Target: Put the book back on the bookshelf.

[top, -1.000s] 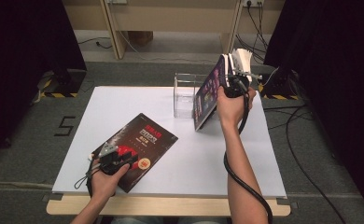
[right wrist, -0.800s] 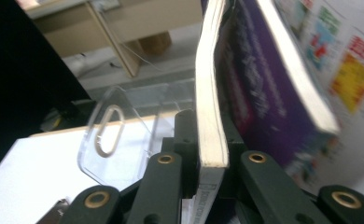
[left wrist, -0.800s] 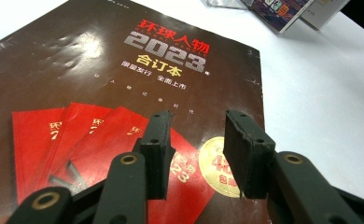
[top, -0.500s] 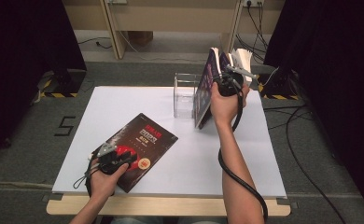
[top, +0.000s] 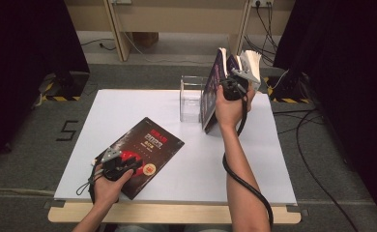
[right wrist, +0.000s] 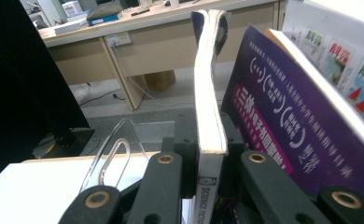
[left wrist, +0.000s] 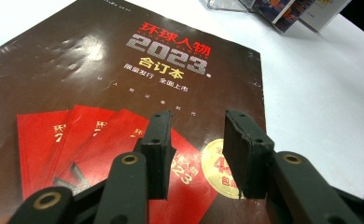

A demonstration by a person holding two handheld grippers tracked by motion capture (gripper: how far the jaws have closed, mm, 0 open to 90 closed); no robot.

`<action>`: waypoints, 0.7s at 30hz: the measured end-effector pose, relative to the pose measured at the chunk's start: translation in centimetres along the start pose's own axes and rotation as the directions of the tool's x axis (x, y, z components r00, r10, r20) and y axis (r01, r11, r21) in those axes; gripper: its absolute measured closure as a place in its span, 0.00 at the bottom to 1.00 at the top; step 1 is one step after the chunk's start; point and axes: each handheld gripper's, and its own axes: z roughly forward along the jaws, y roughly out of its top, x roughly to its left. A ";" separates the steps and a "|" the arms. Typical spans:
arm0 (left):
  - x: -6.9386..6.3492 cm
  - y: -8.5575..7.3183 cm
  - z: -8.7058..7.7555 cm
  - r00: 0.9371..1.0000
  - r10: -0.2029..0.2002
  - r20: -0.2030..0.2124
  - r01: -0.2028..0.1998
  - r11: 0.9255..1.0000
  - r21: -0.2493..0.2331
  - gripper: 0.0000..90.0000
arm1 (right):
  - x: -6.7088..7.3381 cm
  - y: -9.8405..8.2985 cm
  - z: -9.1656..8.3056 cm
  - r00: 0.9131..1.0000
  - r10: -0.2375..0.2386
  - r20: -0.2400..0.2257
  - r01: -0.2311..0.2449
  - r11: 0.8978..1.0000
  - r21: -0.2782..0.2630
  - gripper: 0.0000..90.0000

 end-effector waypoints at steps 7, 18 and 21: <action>-0.2 0.0 -0.1 1.000 0.006 0.005 -0.006 1.000 0.000 0.69 | 0.2 -0.2 0.1 1.000 -0.025 0.015 0.025 1.000 0.007 0.91; -0.2 0.0 0.0 1.000 0.005 0.005 -0.005 1.000 0.001 0.69 | -0.6 -0.3 -1.5 0.995 -0.080 0.052 0.078 0.996 0.029 0.79; -0.3 0.0 -0.1 1.000 0.007 0.005 -0.007 1.000 -0.001 0.69 | -1.0 -0.1 -2.3 0.995 -0.083 0.061 0.082 0.996 0.028 0.79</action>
